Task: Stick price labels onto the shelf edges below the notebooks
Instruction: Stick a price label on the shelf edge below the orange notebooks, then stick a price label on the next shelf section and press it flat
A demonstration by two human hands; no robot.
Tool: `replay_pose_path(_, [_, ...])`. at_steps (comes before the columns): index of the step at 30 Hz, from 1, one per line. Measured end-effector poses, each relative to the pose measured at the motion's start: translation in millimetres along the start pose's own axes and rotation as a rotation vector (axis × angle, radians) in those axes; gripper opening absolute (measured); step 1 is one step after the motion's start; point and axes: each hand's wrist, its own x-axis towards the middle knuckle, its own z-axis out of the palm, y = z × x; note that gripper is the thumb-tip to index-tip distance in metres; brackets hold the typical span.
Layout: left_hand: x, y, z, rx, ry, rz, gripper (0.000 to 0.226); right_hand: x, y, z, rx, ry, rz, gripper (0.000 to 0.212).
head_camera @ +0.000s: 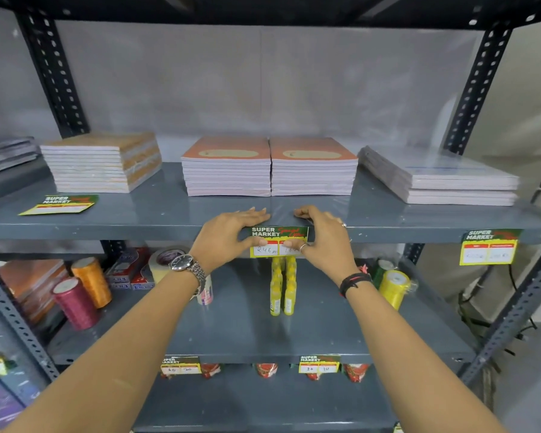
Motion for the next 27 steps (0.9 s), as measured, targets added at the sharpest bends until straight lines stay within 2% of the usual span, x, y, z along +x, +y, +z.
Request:
replay_pose_path(8, [3,-1,-8,-0.106,-0.022,-0.027,0.049,2,7,1,-0.016,-0.008,-0.067,0.048])
replay_pose_path(13, [-7,-9,-27,-0.054,-0.053,-0.053,0.046,9,-4,-23,-0.021,-0.238,-0.027,0.053])
replay_pose_path(14, [-13,-16,-39,-0.009,-0.023,-0.075,0.048,14,-13,-26,-0.041,-0.218,-0.025,0.054])
replay_pose_path(16, [-27,-39,-65,0.113,0.05,-0.128,0.051,21,-44,-20,-0.032,-0.074,-0.018,0.054])
replay_pose_path(18, [-41,-67,-96,0.225,0.144,-0.196,0.049,23,-85,-6,0.038,0.044,-0.044,0.051])
replay_pose_path(22, [-79,-164,-169,0.139,0.347,-0.372,0.036,42,-176,85,0.223,0.028,-0.123,0.033])
replay_pose_path(24, [-92,-199,-189,0.131,0.317,-0.488,0.037,57,-213,128,0.231,-0.004,-0.1,0.027])
replay_pose_path(27, [-108,-255,-210,0.202,0.21,-0.618,0.048,86,-268,187,0.22,-0.108,-0.011,0.031])
